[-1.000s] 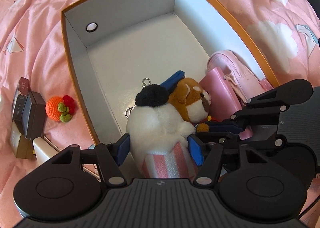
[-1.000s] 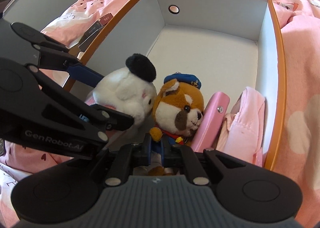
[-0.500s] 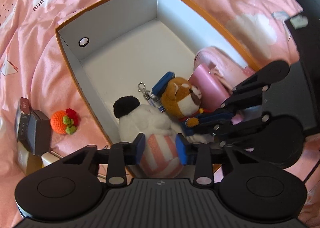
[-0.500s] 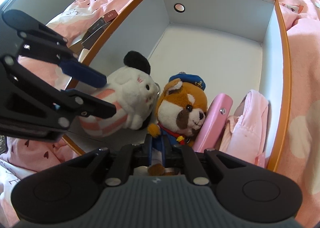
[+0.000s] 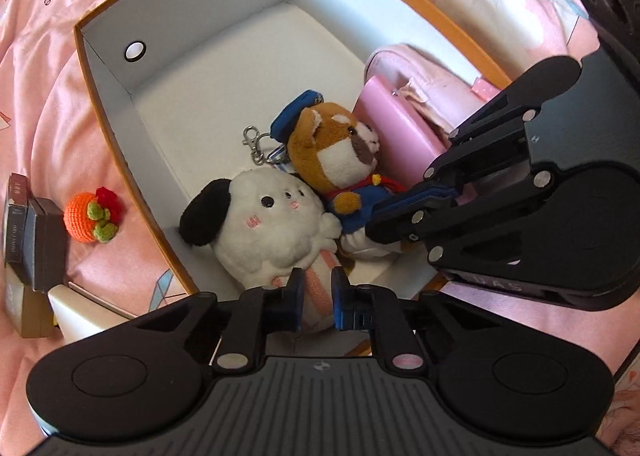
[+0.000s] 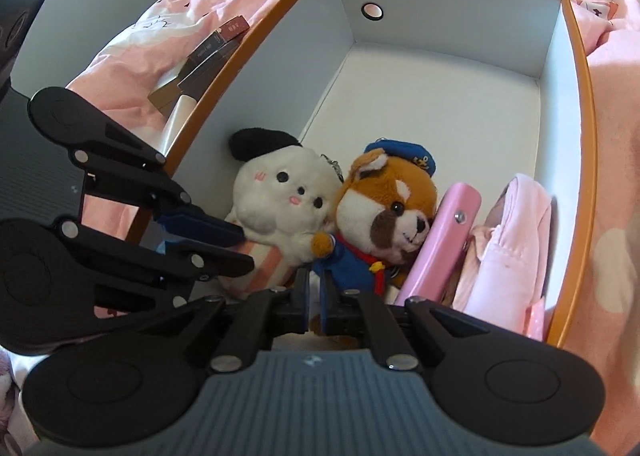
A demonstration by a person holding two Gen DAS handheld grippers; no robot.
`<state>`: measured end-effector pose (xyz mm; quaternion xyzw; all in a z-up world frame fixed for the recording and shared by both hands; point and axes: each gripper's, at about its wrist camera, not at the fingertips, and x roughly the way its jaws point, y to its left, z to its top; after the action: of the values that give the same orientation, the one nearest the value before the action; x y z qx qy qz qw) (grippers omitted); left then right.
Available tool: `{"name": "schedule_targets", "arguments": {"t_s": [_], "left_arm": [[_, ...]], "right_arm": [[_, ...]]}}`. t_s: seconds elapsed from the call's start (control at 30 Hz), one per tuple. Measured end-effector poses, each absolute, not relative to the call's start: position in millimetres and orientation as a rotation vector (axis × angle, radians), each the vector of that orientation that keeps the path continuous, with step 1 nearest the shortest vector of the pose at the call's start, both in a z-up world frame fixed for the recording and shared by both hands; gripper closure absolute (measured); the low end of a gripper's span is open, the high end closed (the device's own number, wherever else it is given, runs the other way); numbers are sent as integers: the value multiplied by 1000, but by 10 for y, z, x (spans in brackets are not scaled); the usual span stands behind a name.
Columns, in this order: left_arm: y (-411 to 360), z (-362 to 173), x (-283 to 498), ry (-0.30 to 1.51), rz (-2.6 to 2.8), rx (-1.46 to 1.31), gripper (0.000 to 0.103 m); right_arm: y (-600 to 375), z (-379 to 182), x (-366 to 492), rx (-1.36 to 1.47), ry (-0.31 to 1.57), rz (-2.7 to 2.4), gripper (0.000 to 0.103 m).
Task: Organize objects
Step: 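Open both grippers and lift them away from the plushes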
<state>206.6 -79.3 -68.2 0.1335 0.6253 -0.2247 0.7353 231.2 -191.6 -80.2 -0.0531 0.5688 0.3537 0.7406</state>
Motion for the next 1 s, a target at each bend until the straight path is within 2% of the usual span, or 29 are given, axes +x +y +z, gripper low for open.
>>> {"name": "schedule_targets", "arguments": {"t_s": [0.17, 0.3, 0.5, 0.7, 0.83, 1.0], "left_arm": [[-619, -419, 2059, 1269, -522, 217, 85], [-396, -148, 2096, 1160, -481, 134, 82], [-80, 97, 2102, 1062, -353, 60, 79], [414, 180, 2122, 1056, -260, 74, 77], [763, 190, 2066, 1083, -192, 90, 76], [1074, 88, 2020, 1140, -128, 108, 74]], "right_arm": [[-2003, -593, 2264, -159, 1164, 765, 93], [-1957, -481, 2322, -217, 1092, 717, 71], [-1660, -559, 2401, -343, 1050, 708, 62], [-1485, -688, 2574, -417, 1042, 677, 62], [-1504, -770, 2623, -394, 1090, 662, 72], [-1519, -801, 2540, -396, 1118, 667, 73]]}}
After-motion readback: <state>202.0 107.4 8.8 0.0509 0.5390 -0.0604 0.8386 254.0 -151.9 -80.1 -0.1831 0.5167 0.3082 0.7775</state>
